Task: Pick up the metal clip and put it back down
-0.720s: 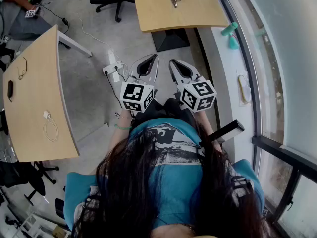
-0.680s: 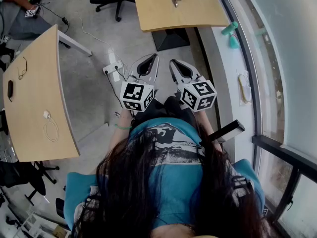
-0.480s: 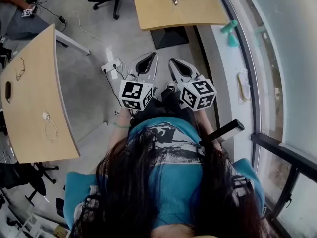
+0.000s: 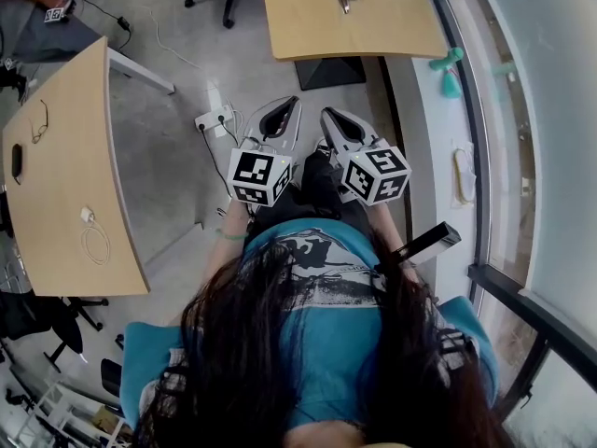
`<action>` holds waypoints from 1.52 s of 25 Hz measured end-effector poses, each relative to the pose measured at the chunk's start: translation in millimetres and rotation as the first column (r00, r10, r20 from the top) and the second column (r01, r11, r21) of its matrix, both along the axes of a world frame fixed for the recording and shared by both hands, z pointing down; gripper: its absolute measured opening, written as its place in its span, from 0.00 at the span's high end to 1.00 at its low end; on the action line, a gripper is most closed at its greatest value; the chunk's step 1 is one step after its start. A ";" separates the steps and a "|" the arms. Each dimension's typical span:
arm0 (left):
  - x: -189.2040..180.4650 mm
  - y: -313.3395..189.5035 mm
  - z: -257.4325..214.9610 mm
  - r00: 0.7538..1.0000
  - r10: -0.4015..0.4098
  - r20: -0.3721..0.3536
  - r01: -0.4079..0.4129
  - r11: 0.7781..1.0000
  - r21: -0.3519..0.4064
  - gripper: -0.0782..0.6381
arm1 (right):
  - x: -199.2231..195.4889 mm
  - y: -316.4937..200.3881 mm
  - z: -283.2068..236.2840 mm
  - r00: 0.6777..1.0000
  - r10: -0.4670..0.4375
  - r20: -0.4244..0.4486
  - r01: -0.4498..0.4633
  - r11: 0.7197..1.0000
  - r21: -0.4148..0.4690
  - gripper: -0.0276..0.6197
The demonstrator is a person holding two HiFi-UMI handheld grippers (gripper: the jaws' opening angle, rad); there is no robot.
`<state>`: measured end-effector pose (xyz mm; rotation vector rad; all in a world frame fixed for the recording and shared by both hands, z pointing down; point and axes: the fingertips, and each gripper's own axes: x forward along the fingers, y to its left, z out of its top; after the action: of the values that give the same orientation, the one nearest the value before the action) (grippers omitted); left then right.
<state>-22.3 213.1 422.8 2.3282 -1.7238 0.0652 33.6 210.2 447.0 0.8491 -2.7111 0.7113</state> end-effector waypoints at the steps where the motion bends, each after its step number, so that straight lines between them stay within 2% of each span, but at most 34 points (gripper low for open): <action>1: -2.1 -7.9 -0.4 1.000 -0.004 0.001 0.004 1.000 0.000 0.88 | -2.8 -7.6 0.2 1.000 -0.005 0.003 0.005 1.000 -0.002 0.92; 7: -6.0 -64.2 -2.5 1.000 -0.028 0.000 0.028 1.000 0.000 0.88 | -2.1 -64.8 3.0 1.000 -0.021 -0.010 0.021 1.000 -0.005 0.92; 21: 43.8 -203.3 -9.3 0.999 -0.014 0.038 0.013 1.000 0.012 0.88 | 49.8 -214.3 1.0 1.000 0.009 0.014 -0.009 1.000 -0.004 0.92; 28: 58.9 -229.1 4.8 0.998 -0.023 0.061 0.025 0.999 -0.038 0.88 | 55.0 -245.0 17.5 0.999 -0.012 0.038 0.014 0.999 -0.052 0.92; 38: 30.6 -262.4 13.0 0.997 -0.046 0.057 0.050 0.996 -0.073 0.88 | 40.3 -275.7 26.4 0.999 0.003 0.049 0.001 0.996 -0.086 0.92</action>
<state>8.3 -49.3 435.8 2.2504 -1.7711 0.1841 73.9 -65.5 473.4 0.8236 -2.7004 0.8532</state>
